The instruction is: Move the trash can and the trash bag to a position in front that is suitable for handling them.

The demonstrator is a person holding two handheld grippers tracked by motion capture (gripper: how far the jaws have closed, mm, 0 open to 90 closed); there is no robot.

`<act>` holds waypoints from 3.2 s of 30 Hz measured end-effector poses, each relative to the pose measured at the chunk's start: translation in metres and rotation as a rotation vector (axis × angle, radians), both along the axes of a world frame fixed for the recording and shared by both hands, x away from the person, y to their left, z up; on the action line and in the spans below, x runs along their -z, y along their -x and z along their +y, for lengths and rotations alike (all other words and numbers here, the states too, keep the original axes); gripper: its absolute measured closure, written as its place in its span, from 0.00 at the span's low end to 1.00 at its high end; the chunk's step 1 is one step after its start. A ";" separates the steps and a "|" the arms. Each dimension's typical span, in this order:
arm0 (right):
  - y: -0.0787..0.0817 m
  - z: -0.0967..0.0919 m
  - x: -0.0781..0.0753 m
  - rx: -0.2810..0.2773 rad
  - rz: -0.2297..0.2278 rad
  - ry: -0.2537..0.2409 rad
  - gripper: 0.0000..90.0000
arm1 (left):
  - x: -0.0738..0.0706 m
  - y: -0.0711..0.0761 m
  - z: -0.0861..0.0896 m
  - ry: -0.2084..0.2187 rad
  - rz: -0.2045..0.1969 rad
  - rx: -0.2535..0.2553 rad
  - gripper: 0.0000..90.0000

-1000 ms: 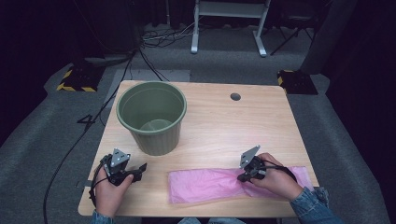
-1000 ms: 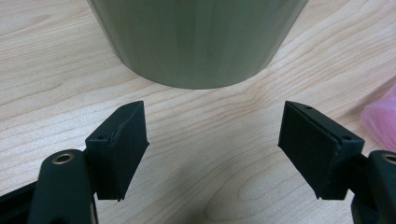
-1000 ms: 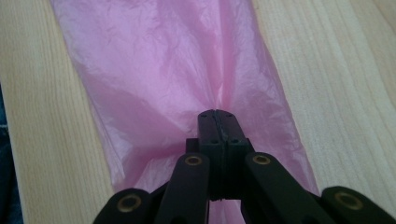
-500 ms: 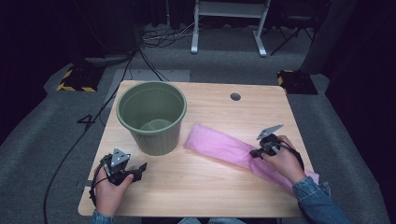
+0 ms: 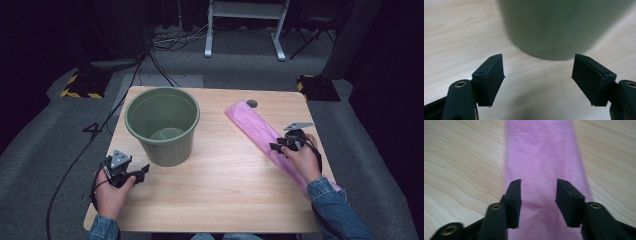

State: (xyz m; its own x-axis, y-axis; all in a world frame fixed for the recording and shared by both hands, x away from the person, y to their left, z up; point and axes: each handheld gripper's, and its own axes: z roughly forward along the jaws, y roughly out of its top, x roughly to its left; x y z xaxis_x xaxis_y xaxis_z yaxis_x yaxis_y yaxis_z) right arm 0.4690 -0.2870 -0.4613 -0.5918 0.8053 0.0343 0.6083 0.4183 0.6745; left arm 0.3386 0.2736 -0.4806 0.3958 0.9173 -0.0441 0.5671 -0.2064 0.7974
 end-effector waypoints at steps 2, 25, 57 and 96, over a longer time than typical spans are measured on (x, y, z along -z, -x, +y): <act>0.002 0.006 -0.001 -0.015 -0.009 -0.004 0.55 | -0.003 -0.009 0.009 -0.016 -0.025 -0.020 0.29; -0.001 0.058 -0.006 -0.155 -0.035 0.000 0.46 | -0.025 -0.118 0.042 0.012 -0.178 -0.063 0.45; -0.005 0.054 -0.013 -0.184 -0.159 -0.160 0.47 | -0.029 -0.073 -0.121 0.052 -0.147 0.430 0.51; 0.071 -0.070 0.030 0.056 -0.010 0.036 0.37 | 0.000 0.000 -0.100 0.078 -0.041 0.418 0.35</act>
